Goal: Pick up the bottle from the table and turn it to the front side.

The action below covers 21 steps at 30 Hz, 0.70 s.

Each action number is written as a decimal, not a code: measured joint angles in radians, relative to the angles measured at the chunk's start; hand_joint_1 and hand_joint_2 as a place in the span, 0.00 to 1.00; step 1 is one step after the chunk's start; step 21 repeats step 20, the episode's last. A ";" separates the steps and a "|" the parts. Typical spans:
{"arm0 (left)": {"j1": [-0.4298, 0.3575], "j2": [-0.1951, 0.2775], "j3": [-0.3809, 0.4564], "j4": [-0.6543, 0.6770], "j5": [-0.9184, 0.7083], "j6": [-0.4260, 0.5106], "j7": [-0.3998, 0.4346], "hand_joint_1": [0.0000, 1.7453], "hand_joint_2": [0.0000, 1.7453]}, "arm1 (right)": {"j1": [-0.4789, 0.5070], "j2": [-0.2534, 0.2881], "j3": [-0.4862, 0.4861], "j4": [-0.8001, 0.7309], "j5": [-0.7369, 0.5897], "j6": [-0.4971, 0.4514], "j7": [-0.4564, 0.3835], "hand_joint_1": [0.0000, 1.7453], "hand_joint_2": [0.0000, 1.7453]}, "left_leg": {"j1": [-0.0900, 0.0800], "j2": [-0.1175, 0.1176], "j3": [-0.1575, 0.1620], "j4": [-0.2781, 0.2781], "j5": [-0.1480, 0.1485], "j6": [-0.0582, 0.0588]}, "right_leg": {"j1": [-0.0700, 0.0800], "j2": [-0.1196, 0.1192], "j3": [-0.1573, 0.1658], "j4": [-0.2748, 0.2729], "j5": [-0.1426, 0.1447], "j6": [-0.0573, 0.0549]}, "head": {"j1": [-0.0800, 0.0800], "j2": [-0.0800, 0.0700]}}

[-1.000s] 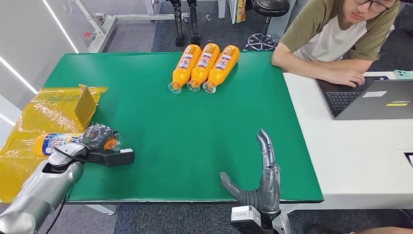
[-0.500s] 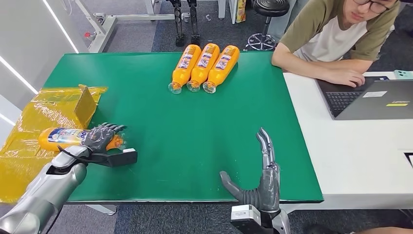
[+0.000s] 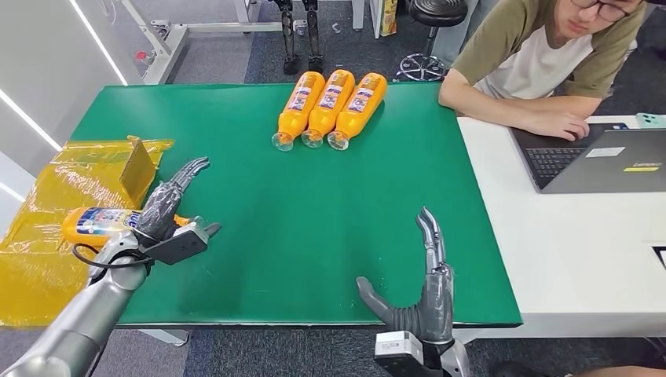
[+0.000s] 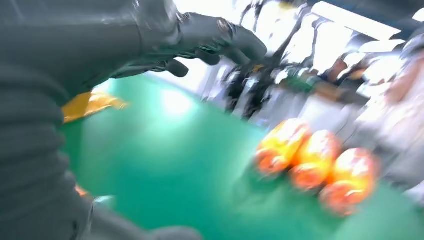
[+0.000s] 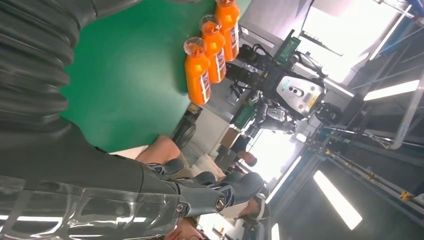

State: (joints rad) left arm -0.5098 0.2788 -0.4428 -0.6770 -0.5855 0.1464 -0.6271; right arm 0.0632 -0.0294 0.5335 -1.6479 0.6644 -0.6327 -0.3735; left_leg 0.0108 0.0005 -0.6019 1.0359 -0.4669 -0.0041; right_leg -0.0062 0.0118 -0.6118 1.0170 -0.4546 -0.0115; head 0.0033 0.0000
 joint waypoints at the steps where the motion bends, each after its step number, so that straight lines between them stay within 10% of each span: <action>1: 0.019 -0.011 0.013 -0.054 0.064 0.009 -0.021 0.00 1.00 | 0.002 0.000 -0.001 -0.001 -0.003 0.001 -0.001 0.00 1.00 | 0.000 0.000 0.000 0.000 0.000 0.000 | 0.000 0.000 0.000 0.000 0.000 0.000 | 0.000 0.000; 11: 0.183 -0.198 0.035 -0.588 0.521 0.257 -0.076 0.00 1.00 | 0.015 0.000 -0.004 0.000 -0.063 -0.021 -0.028 0.00 1.00 | 0.000 -0.001 0.000 0.001 -0.001 0.001 | 0.000 -0.002 0.001 -0.001 0.000 0.001 | 0.000 0.000; 21: 0.262 -0.379 -0.025 -0.707 0.632 0.404 -0.076 0.00 1.00 | 0.008 0.018 -0.004 -0.001 -0.132 -0.027 -0.057 0.00 1.00 | 0.000 -0.001 0.000 0.000 -0.001 0.001 | 0.000 -0.003 0.001 -0.001 0.000 0.001 | 0.000 0.000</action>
